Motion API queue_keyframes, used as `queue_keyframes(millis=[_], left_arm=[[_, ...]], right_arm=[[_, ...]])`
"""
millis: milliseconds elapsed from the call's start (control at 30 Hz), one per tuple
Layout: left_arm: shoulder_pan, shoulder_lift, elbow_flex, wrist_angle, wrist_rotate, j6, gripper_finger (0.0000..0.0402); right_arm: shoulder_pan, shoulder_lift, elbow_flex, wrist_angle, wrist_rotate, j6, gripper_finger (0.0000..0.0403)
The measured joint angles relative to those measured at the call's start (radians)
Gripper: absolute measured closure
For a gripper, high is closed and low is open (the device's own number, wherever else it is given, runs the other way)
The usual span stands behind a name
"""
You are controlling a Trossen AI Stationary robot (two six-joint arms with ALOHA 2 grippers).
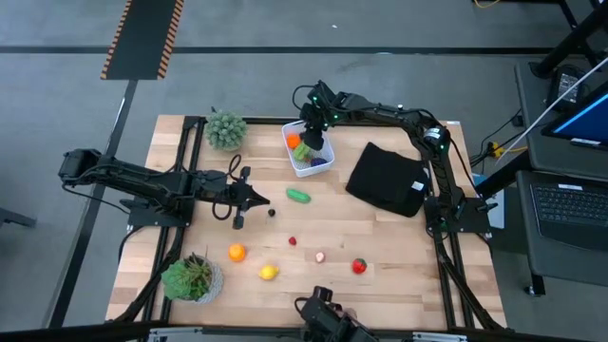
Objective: Pick and placing Produce into tupperware
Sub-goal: Put the cherry into the basket
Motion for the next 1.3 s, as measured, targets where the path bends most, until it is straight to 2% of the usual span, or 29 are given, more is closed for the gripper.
queue_keyframes(millis=[267, 500, 667, 800, 900, 1133, 1200, 1300], left_arm=[[0.000, 0.000, 0.000, 0.000, 0.000, 0.001, 0.0378], [0.000, 0.000, 0.000, 0.000, 0.000, 0.048, 0.0360], [0.000, 0.000, 0.000, 0.008, 0.000, 0.087, 0.0349], [0.000, 0.000, 0.000, 0.007, 0.000, 0.080, 0.0340], [0.000, 0.000, 0.000, 0.008, 0.000, 0.079, 0.0334], [0.000, 0.000, 0.000, 0.007, -0.001, 0.078, 0.0321], [0.000, 0.000, 0.000, 0.007, 0.000, 0.074, 0.0317], [0.000, 0.000, 0.000, -0.003, 0.000, 0.049, 0.0313]], right_arm=[[0.000, 0.000, 0.000, -0.005, 0.000, 0.052, 0.0239], [0.000, -0.005, 0.000, -0.040, 0.000, -0.016, 0.0238], [0.020, -0.027, -0.002, -0.139, -0.048, -0.058, 0.0238], [0.060, -0.036, -0.030, -0.135, -0.002, -0.080, 0.0238], [0.079, -0.070, -0.031, -0.130, 0.082, -0.079, 0.0238], [0.116, -0.189, -0.033, -0.160, 0.088, -0.028, 0.0238], [0.137, -0.237, -0.075, -0.137, 0.086, -0.011, 0.0238], [0.177, -0.319, -0.208, -0.062, 0.092, 0.001, 0.0238]])
